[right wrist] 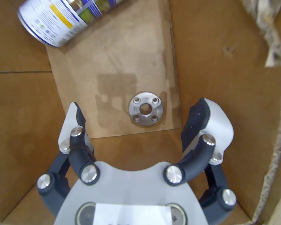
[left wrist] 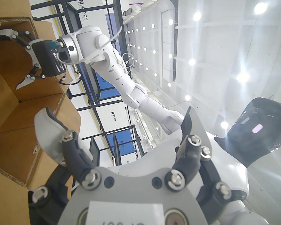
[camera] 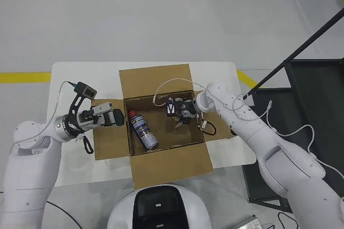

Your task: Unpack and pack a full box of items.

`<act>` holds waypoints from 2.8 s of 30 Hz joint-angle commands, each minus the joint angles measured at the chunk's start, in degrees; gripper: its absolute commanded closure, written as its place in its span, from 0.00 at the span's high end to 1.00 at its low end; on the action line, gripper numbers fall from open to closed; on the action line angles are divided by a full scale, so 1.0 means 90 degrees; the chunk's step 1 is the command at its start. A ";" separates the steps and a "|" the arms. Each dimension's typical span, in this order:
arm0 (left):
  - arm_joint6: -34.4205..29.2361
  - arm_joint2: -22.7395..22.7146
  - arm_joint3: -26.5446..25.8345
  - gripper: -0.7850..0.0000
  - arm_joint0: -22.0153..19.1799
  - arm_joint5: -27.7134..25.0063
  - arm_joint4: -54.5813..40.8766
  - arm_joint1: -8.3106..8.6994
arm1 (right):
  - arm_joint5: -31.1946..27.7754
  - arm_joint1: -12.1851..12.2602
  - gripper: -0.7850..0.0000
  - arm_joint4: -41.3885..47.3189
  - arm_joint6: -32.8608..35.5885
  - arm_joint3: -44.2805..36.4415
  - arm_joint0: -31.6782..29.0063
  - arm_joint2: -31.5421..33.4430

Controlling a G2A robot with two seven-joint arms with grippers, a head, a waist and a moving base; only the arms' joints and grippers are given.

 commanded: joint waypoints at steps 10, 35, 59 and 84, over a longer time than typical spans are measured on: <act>0.0000 0.0000 0.0000 1.00 0.0000 0.0000 0.0000 0.0000 | 0.0293 -0.0542 1.00 0.0477 0.0776 0.0620 0.0278 -0.0439; 0.0000 0.0000 0.0000 1.00 0.0000 0.0000 0.0000 0.0000 | 0.0378 -0.1256 0.83 0.0639 0.0504 0.2356 0.0632 -0.0768; 0.0000 0.0000 0.0000 1.00 0.0000 0.0000 0.0000 0.0000 | 0.0466 -0.1076 0.00 -0.0177 -0.0507 0.1677 0.0722 -0.0708; 0.0000 0.0000 0.0000 1.00 0.0000 0.0000 0.0000 0.0000 | -0.0203 0.0538 1.00 -0.0222 0.1172 -0.2504 -0.1357 0.1391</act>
